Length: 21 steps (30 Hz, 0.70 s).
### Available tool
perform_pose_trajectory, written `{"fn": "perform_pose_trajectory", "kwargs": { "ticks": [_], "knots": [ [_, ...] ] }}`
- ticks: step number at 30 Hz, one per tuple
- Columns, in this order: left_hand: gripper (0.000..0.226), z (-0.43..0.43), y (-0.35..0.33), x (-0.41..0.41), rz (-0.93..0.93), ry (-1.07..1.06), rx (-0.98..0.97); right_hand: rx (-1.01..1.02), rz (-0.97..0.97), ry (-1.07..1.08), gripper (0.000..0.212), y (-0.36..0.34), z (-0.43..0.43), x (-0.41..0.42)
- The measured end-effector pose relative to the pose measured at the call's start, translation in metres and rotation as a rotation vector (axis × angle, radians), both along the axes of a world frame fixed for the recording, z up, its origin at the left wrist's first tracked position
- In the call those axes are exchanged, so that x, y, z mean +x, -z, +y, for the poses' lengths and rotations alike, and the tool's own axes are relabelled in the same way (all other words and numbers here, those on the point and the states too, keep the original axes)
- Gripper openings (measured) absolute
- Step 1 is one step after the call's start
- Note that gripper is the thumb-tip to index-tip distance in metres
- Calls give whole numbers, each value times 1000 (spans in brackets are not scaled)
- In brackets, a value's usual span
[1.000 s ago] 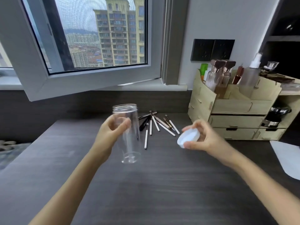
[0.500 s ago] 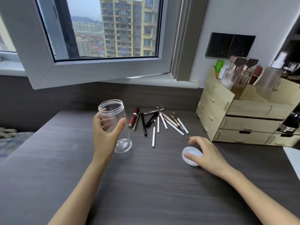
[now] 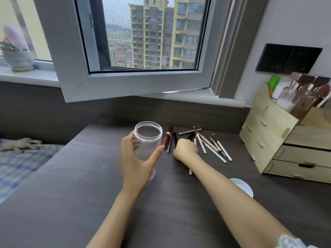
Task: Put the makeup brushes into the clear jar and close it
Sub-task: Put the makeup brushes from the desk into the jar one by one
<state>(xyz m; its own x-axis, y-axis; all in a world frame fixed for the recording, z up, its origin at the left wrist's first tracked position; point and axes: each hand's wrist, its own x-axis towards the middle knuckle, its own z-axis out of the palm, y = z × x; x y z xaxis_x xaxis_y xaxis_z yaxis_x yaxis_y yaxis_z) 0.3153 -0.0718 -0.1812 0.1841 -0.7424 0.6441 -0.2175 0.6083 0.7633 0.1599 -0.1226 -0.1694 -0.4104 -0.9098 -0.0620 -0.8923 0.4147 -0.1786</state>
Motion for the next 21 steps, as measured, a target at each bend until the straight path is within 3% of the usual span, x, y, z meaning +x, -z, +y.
{"fn": "perform_pose_trajectory", "kwargs": {
  "ticks": [4,5,7,10,12,15,18,21],
  "knots": [
    [59,-1,0,0,-9,1,-5,-15,-149,5,12,-10,7,-2],
    [59,-1,0,0,-4,4,-4,-63,-241,3,22,-15,12,-5],
    [58,0,-1,0,-3,9,3,-197,-579,-5,32,-29,27,-11],
    [60,3,-4,-1,-33,32,20,-541,-1230,-78,18,-58,61,-13],
    [64,5,-5,-2,-85,79,22,-797,-1399,-201,16,-78,85,-17],
    [75,9,-8,-1,-263,81,-49,-939,-1211,-328,14,-94,113,-11],
    [79,15,-9,-1,-370,80,-120,-821,-764,-357,13,-83,127,0],
    [79,20,-8,-3,-427,63,-194,-692,-450,-377,33,-66,135,7]
  ]
}}
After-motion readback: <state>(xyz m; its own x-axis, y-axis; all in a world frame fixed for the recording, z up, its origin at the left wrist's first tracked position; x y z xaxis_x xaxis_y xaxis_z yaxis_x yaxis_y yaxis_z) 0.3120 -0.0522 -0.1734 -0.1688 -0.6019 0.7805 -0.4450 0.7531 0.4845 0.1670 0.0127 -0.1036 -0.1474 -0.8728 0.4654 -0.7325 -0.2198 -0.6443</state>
